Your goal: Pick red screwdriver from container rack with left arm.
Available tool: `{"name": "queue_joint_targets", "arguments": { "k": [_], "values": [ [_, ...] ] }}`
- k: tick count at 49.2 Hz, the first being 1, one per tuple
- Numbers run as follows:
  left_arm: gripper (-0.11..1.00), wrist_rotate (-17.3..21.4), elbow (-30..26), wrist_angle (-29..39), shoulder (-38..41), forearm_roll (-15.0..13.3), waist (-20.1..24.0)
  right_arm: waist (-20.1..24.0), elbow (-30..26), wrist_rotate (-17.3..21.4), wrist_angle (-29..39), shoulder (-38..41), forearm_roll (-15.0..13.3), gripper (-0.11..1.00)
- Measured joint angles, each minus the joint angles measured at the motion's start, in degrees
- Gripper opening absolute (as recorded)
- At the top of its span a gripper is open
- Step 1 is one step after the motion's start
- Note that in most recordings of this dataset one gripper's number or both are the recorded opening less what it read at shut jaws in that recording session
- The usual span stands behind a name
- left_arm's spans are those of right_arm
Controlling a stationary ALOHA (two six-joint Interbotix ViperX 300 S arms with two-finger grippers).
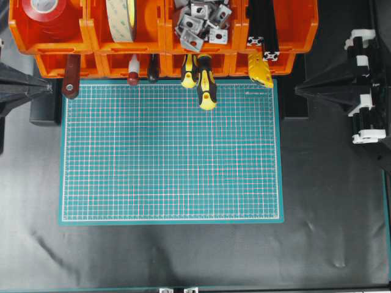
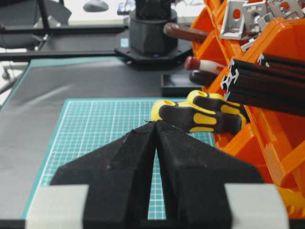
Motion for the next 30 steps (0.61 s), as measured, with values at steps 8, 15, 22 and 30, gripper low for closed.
{"name": "queue_joint_targets", "arguments": {
  "k": [8,15,22,30],
  "values": [
    [0.0,-1.23,-2.99,6.33,1.49,2.2,0.0,0.0,-0.09,0.97,-1.41,0.0,0.26,-0.01],
    [0.0,-1.14,-7.73,13.8,2.29,2.46,0.0,0.0,0.0,2.46,-2.9,0.0,1.05,-0.01],
    [0.0,0.18,-15.03,25.4,3.78,2.9,-1.41,0.0,0.0,3.43,-2.99,0.0,1.05,-0.01],
    [0.0,5.36,-23.99,39.2,7.12,3.6,-3.96,0.0,0.0,4.75,-2.9,0.0,1.14,-0.01]
  ]
}}
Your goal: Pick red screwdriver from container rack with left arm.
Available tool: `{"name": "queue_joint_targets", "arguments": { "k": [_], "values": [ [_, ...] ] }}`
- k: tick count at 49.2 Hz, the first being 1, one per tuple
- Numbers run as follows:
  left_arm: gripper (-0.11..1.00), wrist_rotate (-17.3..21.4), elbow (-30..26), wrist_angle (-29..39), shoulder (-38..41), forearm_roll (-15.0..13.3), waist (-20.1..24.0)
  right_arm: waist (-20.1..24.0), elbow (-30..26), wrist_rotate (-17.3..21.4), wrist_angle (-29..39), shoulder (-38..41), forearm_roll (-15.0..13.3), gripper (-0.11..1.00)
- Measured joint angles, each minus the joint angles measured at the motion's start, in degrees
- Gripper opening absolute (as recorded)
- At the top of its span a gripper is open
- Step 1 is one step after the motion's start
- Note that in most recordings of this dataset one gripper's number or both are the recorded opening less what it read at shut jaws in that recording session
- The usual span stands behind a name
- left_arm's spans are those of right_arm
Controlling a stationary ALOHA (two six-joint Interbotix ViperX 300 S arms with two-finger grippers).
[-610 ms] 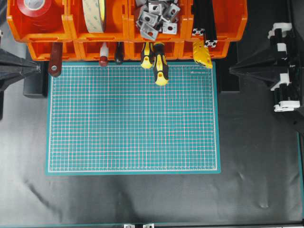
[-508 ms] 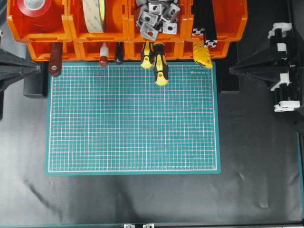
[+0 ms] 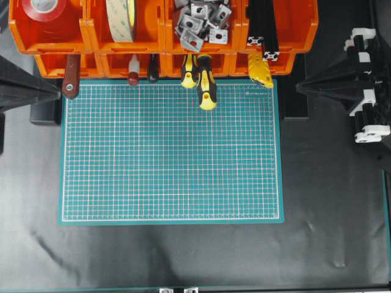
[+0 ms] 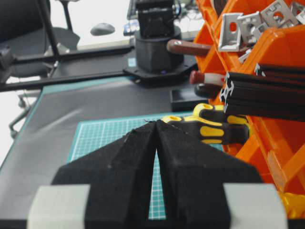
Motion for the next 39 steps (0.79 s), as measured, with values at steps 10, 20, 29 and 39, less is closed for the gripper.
{"name": "queue_joint_targets", "arguments": {
  "k": [10,20,29,39],
  "values": [
    [0.0,7.03,-9.76,13.18,6.86,0.26,-0.7,0.0,0.0,0.62,0.35,0.0,0.09,-0.01],
    [0.0,7.03,-15.73,23.12,13.18,4.04,-2.55,0.0,0.0,1.93,0.88,0.0,0.09,-0.01],
    [0.0,6.59,-19.78,26.28,18.98,12.39,-7.65,0.0,0.0,1.93,1.32,0.0,0.09,-0.01],
    [0.0,-1.58,-25.4,37.0,27.25,29.97,-15.03,0.0,0.62,2.02,1.32,0.0,0.18,-0.01]
  ]
}}
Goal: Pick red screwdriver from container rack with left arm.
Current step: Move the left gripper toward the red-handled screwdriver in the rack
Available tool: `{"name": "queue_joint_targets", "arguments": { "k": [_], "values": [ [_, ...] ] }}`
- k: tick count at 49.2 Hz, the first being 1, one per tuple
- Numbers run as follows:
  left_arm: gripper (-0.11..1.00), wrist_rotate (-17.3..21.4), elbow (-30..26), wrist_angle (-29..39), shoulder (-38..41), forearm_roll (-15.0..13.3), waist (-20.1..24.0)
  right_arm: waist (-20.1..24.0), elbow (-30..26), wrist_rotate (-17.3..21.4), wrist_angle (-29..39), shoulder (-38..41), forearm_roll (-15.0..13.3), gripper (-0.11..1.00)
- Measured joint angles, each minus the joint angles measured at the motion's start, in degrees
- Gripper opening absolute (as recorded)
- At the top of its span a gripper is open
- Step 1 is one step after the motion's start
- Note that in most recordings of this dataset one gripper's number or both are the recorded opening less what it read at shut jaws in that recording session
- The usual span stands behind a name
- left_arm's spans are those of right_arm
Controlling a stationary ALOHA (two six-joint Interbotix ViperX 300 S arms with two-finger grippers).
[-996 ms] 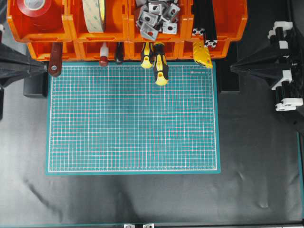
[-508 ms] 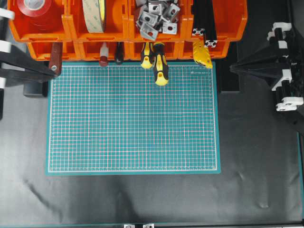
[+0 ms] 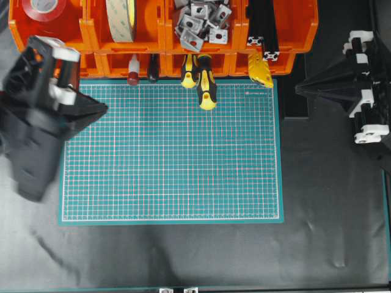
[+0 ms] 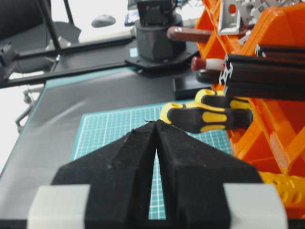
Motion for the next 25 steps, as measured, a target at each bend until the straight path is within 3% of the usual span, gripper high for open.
{"name": "queue_joint_targets", "arguments": {
  "k": [7,12,18,25],
  "values": [
    [0.0,-9.67,-1.76,5.62,4.83,13.45,-5.8,0.0,0.44,-0.18,0.0,0.0,0.0,-0.01],
    [0.0,-16.0,-1.76,6.5,7.91,19.34,-8.17,0.0,0.88,-0.09,0.09,0.09,-0.09,-0.01],
    [0.0,-21.27,-1.67,7.29,11.78,22.94,-8.26,0.0,0.88,-0.18,0.09,0.0,-0.09,-0.01],
    [0.0,-22.94,-1.49,7.12,16.7,23.64,-8.26,0.0,0.88,-0.18,0.09,-0.09,0.0,-0.01]
  ]
}}
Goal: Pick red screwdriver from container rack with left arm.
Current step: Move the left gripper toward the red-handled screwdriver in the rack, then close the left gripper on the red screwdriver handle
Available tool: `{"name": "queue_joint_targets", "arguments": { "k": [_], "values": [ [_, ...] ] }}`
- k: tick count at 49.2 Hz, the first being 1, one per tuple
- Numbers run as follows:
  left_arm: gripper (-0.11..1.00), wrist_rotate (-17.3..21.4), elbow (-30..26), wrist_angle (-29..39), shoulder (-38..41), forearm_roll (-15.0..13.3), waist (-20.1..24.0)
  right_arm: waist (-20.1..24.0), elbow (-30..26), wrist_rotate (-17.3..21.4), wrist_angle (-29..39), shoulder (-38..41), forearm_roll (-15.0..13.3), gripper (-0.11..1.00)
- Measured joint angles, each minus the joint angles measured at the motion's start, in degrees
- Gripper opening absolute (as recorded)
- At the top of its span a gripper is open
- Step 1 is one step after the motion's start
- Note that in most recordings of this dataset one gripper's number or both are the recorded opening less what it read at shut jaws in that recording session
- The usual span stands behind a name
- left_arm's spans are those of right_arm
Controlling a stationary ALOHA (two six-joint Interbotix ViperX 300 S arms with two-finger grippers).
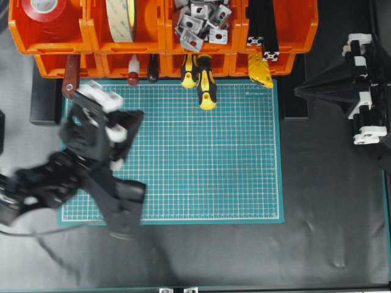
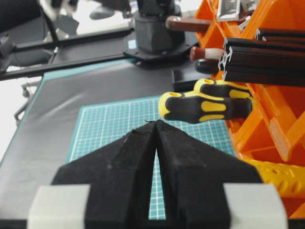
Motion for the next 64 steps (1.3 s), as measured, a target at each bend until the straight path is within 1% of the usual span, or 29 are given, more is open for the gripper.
{"name": "queue_joint_targets", "arguments": {
  "k": [6,13,19,23,28,35,48,64],
  "values": [
    [0.0,-2.2,0.26,0.35,3.08,0.0,0.18,0.09,0.53,0.0,0.0,0.0,-0.09,-0.01],
    [0.0,-5.19,2.02,3.43,4.75,0.18,1.41,0.09,1.49,-0.26,0.62,0.0,-0.09,-0.01],
    [0.0,-6.5,2.81,4.48,5.36,1.85,2.2,0.79,2.29,-0.26,2.11,0.0,-0.09,-0.01],
    [0.0,-6.68,2.55,5.1,5.89,2.81,2.2,1.32,2.55,-0.26,3.52,-0.09,-0.09,-0.01],
    [0.0,-6.77,1.93,6.68,7.03,3.16,2.55,1.49,2.9,-0.26,4.83,-0.18,-0.09,-0.01],
    [0.0,-6.68,1.85,7.73,7.91,3.16,3.34,2.11,2.99,-0.26,5.36,-1.14,-0.09,-0.01],
    [0.0,-6.68,2.64,7.73,7.91,3.25,3.25,3.52,3.34,-0.26,5.54,-4.31,-0.18,-0.01],
    [0.0,-6.77,2.46,9.32,7.91,3.25,3.34,5.1,3.78,-0.26,6.42,-5.01,-0.18,-0.01]
  ]
}}
